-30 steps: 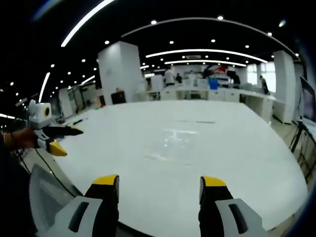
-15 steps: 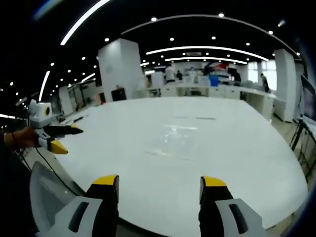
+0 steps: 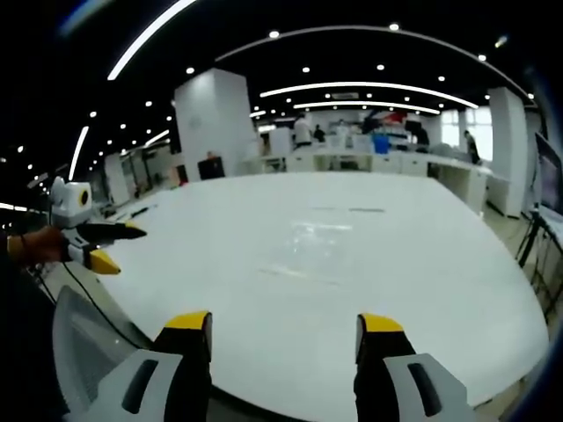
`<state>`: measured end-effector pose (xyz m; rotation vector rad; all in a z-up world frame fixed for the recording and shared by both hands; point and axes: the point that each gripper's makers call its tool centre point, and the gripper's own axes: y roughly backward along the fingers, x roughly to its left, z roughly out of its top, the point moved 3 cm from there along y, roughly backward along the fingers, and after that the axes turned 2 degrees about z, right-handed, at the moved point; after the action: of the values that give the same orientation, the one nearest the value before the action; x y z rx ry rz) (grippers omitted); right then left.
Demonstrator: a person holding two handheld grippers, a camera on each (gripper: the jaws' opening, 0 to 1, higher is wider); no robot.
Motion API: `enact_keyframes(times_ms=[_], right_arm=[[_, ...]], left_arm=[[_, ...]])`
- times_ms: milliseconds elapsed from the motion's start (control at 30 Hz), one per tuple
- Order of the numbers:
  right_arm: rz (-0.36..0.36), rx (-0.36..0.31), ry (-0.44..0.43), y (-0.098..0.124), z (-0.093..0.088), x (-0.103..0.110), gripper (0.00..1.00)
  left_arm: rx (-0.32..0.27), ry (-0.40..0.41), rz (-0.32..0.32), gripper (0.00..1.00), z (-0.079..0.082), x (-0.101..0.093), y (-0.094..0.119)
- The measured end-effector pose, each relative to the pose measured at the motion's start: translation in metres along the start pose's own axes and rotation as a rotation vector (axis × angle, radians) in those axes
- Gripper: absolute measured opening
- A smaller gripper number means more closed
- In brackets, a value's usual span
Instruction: Open the resealable bag by pulling the two sides of the seal apart until the entire bag opening is separated and visibly accessible.
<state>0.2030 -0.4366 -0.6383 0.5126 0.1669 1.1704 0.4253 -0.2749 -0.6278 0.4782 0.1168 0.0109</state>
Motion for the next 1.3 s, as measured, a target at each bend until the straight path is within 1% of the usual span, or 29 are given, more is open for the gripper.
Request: enact_keyframes(times_ms=[633,800,933,1067,1300], right_arm=[[0.003,0.01,0.008,0.0027,-0.0031,0.0012,0.64],[0.003,0.014,0.02,0.0031,-0.0017,0.0005,0.64],[0.009,0.014,0.024,0.0023,-0.0007,0.0007,0.64],[0.011,0.009,0.02,0.0026,0.0012,0.0012,0.64],[0.017,0.004,0.033,0.0018,0.0048,0.0027,0.64]], left_arm=[[0.002,-0.01,0.007,0.92,-0.0013,-0.0005,0.004],[0.002,-0.007,0.008,0.92,-0.0013,-0.0016,0.0034],[-0.003,-0.008,0.005,0.92,0.0015,-0.0033,0.002],[-0.001,-0.02,-0.001,0.92,0.0029,-0.0044,0.0009],[0.003,-0.021,0.003,0.92,0.0015,-0.0032,0.0005]])
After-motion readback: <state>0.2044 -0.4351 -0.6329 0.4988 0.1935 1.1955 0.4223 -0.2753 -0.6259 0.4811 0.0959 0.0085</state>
